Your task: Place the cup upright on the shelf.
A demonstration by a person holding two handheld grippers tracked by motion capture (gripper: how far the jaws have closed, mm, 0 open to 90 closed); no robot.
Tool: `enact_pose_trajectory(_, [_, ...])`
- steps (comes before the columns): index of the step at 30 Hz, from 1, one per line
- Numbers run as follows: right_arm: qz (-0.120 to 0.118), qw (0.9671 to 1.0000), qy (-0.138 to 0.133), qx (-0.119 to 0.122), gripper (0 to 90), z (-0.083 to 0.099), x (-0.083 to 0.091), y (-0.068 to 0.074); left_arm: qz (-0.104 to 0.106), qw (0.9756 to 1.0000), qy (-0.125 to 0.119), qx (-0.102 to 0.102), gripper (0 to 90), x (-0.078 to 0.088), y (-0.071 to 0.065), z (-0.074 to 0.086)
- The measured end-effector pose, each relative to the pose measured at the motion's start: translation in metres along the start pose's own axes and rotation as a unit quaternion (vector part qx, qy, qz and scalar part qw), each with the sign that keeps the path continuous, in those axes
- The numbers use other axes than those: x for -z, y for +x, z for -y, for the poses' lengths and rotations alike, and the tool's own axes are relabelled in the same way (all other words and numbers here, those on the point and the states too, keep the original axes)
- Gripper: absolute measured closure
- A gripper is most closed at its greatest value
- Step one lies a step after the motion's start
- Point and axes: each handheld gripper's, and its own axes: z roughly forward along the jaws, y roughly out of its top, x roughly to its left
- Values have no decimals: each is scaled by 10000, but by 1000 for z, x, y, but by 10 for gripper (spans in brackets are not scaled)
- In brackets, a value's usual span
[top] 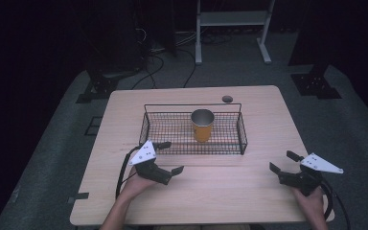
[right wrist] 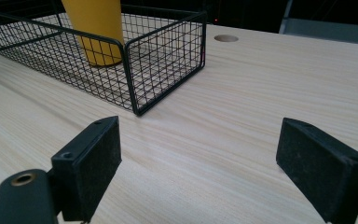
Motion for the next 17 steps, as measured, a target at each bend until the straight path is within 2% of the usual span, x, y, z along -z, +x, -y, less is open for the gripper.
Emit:
enact_pose_trajectory(9, [3,10000,25,60,129,0,0,1,-79,9999,-90,41,12,5,-9,10])
enact_pose_trajectory(12, [8,10000,27,83,129,0,-1,2,-106,9997,-198,68,12,7,-12,14])
enact_pose_trajectory(17, [6,10000,3,65,129,0,0,1,-204,9996,-216,2,12,11,-15,19])
